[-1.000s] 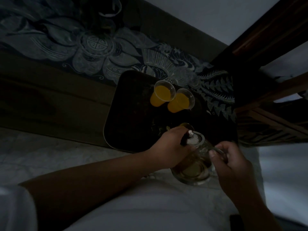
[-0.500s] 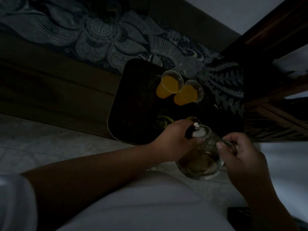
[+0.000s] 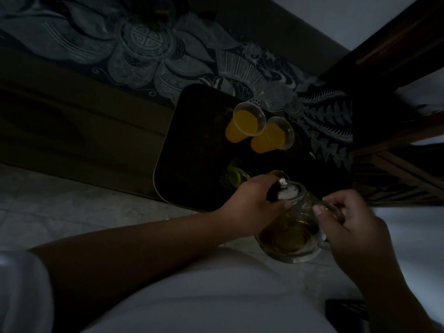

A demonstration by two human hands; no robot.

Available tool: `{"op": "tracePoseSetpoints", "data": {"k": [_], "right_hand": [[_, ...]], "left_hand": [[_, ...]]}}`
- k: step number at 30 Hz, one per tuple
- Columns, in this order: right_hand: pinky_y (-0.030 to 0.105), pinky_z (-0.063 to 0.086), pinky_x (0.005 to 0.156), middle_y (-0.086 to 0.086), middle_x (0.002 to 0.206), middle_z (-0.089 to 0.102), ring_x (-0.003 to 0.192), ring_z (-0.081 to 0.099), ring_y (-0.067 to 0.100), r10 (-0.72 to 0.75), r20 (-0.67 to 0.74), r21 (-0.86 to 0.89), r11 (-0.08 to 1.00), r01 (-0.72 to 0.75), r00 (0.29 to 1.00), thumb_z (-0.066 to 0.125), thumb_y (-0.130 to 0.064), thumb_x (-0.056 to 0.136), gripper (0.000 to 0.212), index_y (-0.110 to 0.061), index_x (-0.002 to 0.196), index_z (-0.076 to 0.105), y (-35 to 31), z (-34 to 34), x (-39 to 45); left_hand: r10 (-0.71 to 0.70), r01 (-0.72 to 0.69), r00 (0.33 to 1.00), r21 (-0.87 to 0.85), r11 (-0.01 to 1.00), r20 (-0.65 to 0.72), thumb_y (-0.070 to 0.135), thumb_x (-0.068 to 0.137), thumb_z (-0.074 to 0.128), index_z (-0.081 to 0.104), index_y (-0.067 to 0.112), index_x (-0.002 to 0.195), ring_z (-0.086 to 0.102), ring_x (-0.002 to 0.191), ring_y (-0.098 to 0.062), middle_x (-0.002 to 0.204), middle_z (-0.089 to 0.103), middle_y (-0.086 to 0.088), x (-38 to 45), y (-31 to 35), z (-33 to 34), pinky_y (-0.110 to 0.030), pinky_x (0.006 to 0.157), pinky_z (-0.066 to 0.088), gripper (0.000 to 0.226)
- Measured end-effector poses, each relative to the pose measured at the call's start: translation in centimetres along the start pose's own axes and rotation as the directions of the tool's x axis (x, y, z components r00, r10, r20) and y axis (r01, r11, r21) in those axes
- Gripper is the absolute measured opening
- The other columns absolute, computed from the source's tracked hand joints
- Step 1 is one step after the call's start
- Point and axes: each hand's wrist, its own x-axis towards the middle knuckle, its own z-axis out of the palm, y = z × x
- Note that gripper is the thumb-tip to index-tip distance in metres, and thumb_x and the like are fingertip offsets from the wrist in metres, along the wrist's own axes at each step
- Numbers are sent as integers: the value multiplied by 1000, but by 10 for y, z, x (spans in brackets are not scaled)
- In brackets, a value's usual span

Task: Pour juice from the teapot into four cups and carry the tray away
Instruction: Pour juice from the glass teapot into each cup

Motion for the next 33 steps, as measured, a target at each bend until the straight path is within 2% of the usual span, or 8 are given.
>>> {"op": "tracePoseSetpoints", "data": {"k": [4,8,11,16,20,28,32,33], "right_hand": [[19,37,51,-8,68,64,63,60,2,7,15,-11,1000,-7,1000,63,-22,88,8,-25,91,55,0,-1,1],[21,36,52,-8,67,64,64,60,1,-2,23,-18,1000,2,1000,62,-23,88,8,-24,91,56,-2,-2,2],[22,36,51,-8,66,63,71,59,-10,-8,28,-15,1000,8,1000,62,-22,88,8,-24,90,55,-2,-4,2],[23,37,51,-7,68,64,63,59,2,1,40,-25,1000,0,999,62,-25,89,7,-23,93,56,-2,-6,1],[23,38,52,-9,71,63,67,58,2,-9,33,-33,999,10,999,62,-24,88,8,-25,92,55,-2,-6,0],[20,38,52,-10,73,64,68,58,-1,-10,19,-46,999,11,1000,62,-24,89,7,-24,93,57,-3,-12,-3],[21,37,53,-11,74,65,70,58,-1,-1,29,-69,998,3,1000,63,-25,89,8,-25,94,57,-3,-16,-2],[21,37,53,-11,74,64,70,58,-1,-4,32,-76,997,6,999,62,-25,89,8,-25,94,57,-3,-17,-1]], "left_hand": [[-20,20,1000,-26,999,-2,27,89,66,62,12,108,61,95,-13,103,65,-2,0,-1,0,-40,82,54,24],[-20,20,1000,-42,999,-12,25,89,67,62,12,111,62,96,-12,104,66,-2,0,0,1,-36,83,54,26],[-25,24,1000,-57,998,-19,26,88,67,62,13,110,62,96,-12,104,66,-2,0,-2,3,-40,83,54,26],[-31,30,999,-50,998,-31,26,89,66,62,14,109,62,94,-9,102,65,0,-1,-1,5,-37,82,54,24],[-39,36,999,-101,994,-22,25,89,66,63,13,107,64,93,-11,100,67,-1,-2,2,6,-39,80,56,22],[-38,37,999,-97,995,-12,26,90,66,63,13,106,63,92,-13,99,66,-1,-3,6,8,-38,80,55,22],[-38,37,999,-95,995,-13,27,89,66,63,14,103,62,89,-10,95,64,2,-3,8,11,-30,76,53,19],[-33,31,999,-94,995,-14,27,89,66,63,14,103,62,88,-10,95,64,2,-3,9,11,-31,76,54,19]]}}
